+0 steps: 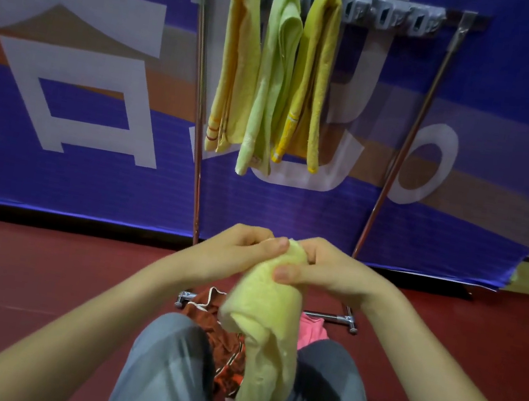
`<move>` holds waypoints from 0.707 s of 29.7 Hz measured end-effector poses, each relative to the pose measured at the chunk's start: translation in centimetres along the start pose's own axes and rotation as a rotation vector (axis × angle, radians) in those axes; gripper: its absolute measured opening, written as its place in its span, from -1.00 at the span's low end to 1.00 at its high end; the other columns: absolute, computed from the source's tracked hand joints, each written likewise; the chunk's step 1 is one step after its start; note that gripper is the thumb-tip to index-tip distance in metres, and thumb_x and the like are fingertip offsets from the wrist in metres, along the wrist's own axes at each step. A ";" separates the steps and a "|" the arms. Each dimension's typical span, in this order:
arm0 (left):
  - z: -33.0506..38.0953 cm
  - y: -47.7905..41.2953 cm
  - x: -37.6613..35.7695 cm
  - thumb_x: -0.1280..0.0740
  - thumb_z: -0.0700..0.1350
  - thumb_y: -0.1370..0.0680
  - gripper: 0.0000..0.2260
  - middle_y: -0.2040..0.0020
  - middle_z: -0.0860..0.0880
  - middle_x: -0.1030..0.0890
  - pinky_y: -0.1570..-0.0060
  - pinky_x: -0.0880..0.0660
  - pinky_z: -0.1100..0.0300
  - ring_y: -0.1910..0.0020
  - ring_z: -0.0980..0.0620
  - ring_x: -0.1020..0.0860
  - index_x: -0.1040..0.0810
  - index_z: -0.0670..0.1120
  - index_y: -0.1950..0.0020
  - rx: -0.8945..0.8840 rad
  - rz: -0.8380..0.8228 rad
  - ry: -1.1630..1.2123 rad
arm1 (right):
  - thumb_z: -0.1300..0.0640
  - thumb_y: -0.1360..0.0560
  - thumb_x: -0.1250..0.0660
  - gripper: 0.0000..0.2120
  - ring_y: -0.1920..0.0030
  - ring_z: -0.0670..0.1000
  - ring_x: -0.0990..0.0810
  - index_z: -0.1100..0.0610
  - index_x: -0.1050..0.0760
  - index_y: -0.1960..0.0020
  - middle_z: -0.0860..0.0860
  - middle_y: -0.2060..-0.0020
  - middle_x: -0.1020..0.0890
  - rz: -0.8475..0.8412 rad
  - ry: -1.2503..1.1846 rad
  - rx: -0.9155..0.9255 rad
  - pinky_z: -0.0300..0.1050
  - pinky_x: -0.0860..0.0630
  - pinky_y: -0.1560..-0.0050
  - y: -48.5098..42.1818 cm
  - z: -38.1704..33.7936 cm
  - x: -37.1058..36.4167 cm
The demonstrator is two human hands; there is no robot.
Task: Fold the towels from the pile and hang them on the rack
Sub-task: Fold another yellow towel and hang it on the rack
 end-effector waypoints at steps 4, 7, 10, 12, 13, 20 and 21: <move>0.3 0.0 0.9 -0.25 0.05 -0.40 -0.68 0.26 -0.17 -0.44 0.33 -0.38 0.25 0.31 0.00 -0.43 -0.47 -0.24 0.19 0.011 0.095 0.196 | -0.20 -0.09 -0.55 -0.50 0.09 0.05 -0.57 0.07 -0.63 0.09 -0.01 0.18 -0.66 0.001 -0.141 0.005 -0.14 -0.47 0.08 0.2 1.2 -0.1; 0.1 0.1 0.8 -0.26 0.03 -0.39 -0.66 0.23 -0.19 -0.44 0.33 -0.40 0.25 0.28 -0.06 -0.43 -0.48 -0.27 0.17 0.023 0.112 0.235 | -0.21 -0.08 -0.54 -0.50 0.18 -0.11 -0.65 0.06 -0.62 0.10 -0.07 0.22 -0.70 -0.059 -0.194 -0.018 -0.30 -0.54 0.18 0.7 1.6 -0.7; -0.2 0.5 1.3 -0.33 0.04 -0.40 -0.71 0.33 -0.11 -0.44 0.37 -0.42 0.31 0.39 0.08 -0.45 -0.43 -0.19 0.27 0.038 0.125 0.252 | -0.24 -0.05 -0.55 -0.41 0.19 -0.12 -0.65 0.13 -0.58 0.09 -0.05 0.23 -0.70 -0.048 -0.131 -0.100 -0.30 -0.54 0.15 0.7 3.0 -0.5; -0.2 0.7 2.2 -0.34 0.06 -0.42 -0.70 0.30 -0.08 -0.43 0.36 -0.44 0.35 0.39 0.13 -0.46 -0.43 -0.18 0.19 0.052 0.157 0.270 | -0.25 -0.04 -0.55 -0.43 0.24 -0.14 -0.64 0.13 -0.60 0.13 -0.06 0.27 -0.70 -0.031 -0.137 -0.131 -0.33 -0.53 0.17 1.0 3.9 -0.1; -0.2 0.8 2.7 -0.28 0.04 -0.44 -0.72 0.29 -0.08 -0.44 0.36 -0.45 0.38 0.40 0.14 -0.47 -0.43 -0.18 0.14 0.060 0.190 0.284 | -0.25 -0.03 -0.55 -0.44 0.28 -0.17 -0.63 0.12 -0.61 0.16 -0.08 0.30 -0.70 -0.024 -0.151 -0.132 -0.37 -0.51 0.22 1.3 4.2 0.1; -3.1 1.5 4.1 -0.17 0.05 -0.53 -0.77 0.11 -0.05 -0.63 0.17 -0.50 0.19 0.15 0.06 -0.61 -0.55 -0.05 0.05 0.252 0.232 0.417 | -0.18 0.05 -0.60 -0.51 0.44 -0.18 -0.60 0.15 -0.65 0.31 -0.05 0.47 -0.65 0.077 -0.365 -0.010 -0.37 -0.49 0.41 2.3 3.1 1.0; -3.6 1.6 3.6 -0.17 0.06 -0.53 -0.75 0.13 -0.05 -0.63 0.14 -0.47 0.17 0.13 0.03 -0.59 -0.55 -0.05 0.04 0.299 0.203 0.422 | -0.17 0.03 -0.60 -0.54 0.45 -0.19 -0.60 0.14 -0.66 0.32 -0.05 0.49 -0.64 0.090 -0.391 0.031 -0.37 -0.49 0.43 2.4 2.3 1.1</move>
Point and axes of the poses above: each hand's wrist, its own y-axis away from the middle knuckle, its own x-axis out of the back of the hand, z = x × y, the point moved 7 cm from there along -y, towards the middle knuckle
